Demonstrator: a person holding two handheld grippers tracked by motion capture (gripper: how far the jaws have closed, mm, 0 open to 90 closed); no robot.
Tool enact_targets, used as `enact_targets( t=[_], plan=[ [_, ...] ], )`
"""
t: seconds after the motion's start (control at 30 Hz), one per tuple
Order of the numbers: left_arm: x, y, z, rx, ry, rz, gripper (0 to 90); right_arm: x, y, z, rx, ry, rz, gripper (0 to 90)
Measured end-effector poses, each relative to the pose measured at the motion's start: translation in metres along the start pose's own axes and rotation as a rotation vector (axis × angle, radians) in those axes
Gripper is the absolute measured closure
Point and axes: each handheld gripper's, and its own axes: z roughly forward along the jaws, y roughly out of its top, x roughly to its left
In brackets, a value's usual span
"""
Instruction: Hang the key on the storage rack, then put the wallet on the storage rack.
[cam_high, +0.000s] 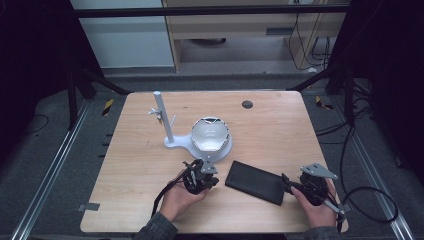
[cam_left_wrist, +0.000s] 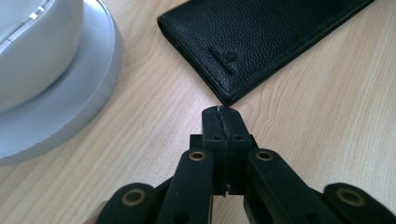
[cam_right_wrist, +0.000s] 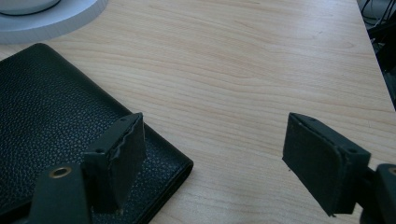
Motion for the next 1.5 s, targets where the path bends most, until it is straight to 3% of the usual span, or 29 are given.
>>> enact_targets(
  t=[0.2,0.33,0.57,0.77,1.5],
  plan=[
    [-0.005,-0.001,0.002,0.000,0.003,0.011,90.0,0.002,0.003,-0.005,-0.024,0.024,0.004,22.8],
    [-0.001,-0.003,0.004,0.011,-0.002,0.005,90.0,0.009,0.002,-0.008,-0.030,0.042,-0.034,25.4],
    [0.001,-0.004,0.009,0.036,-0.008,0.011,90.0,0.020,0.003,-0.009,-0.048,0.105,-0.059,34.2],
    [0.000,-0.005,0.016,0.059,-0.008,0.028,90.0,0.027,0.002,-0.009,-0.041,0.114,-0.079,34.1],
    [-0.001,-0.001,0.029,0.043,-0.021,0.024,90.0,0.038,0.003,-0.010,-0.037,0.133,-0.103,32.5]
  ],
)
